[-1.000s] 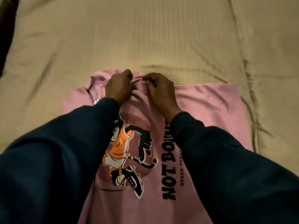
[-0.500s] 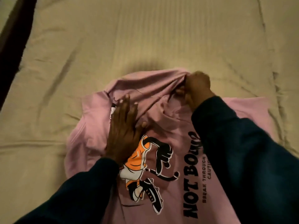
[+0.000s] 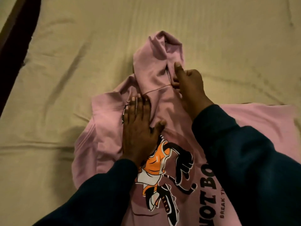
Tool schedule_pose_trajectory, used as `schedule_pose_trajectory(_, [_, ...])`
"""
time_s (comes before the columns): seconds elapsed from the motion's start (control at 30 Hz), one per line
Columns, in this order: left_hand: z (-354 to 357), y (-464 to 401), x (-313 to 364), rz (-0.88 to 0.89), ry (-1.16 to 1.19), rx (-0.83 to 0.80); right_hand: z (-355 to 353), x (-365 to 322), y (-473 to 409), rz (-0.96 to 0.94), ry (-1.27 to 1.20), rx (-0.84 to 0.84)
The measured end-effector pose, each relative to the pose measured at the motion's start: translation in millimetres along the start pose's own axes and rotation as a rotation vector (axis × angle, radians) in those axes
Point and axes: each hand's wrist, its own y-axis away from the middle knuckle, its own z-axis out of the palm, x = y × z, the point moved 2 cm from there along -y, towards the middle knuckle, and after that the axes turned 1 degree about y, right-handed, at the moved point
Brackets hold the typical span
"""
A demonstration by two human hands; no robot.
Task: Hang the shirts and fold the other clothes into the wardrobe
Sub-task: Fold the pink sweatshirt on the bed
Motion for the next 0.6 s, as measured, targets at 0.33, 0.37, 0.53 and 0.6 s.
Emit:
schedule_pose_trajectory(0.33, [-38.2,7.5,-37.0,-0.431,0.205,0.385,59.3,0.7,115.3,-0.445,0.188,-0.253])
schedule_pose_trajectory(0.37, [-47.0,10.4,-44.5,-0.485,0.29,0.411,65.5,15.7,131.6,-0.347,0.223,-0.322])
schedule_pose_trajectory(0.53, [-99.2,-2.7,-67.2,-0.435,0.403,0.466,93.5,59.8,191.5,-0.371,0.448,-0.31])
schedule_pose_trajectory(0.6, [-106.1,-13.8,-62.5,-0.326,0.286,0.31,104.7,61.0,202.9,-0.498,0.543,-0.246])
